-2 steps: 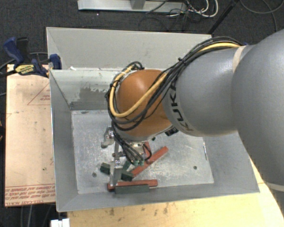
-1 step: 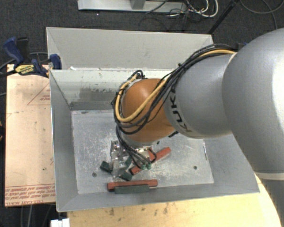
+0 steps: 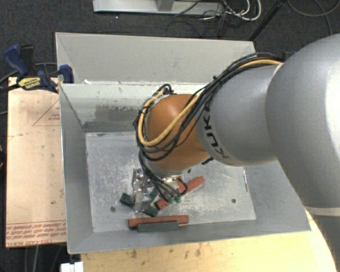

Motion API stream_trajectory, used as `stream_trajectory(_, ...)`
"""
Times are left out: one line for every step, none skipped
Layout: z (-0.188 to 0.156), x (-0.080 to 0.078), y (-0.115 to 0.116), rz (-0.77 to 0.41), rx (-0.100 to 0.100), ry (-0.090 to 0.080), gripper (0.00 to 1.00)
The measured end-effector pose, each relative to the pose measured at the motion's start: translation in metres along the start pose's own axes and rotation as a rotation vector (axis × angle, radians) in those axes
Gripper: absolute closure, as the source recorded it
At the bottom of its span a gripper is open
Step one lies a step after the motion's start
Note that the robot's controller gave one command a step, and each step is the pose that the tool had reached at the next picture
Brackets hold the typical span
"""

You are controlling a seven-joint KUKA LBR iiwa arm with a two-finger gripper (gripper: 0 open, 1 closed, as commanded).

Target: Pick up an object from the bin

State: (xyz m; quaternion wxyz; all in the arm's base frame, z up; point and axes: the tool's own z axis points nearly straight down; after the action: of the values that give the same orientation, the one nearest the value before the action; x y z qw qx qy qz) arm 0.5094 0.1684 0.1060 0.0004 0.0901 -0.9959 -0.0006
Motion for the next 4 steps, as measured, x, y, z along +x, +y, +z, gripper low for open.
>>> stream_trajectory(-0.044, 0.003, 0.0, 0.014, 0.001, 0.007, 1.0)
stream_trajectory(-0.103, 0.002, 0.004, 0.015, 0.001, 0.001, 1.0)
stream_trajectory(-0.138, 0.0, 0.012, -0.017, 0.0, -0.003, 0.0)
stream_trajectory(-0.138, 0.0, 0.012, -0.017, 0.0, -0.003, 0.0)
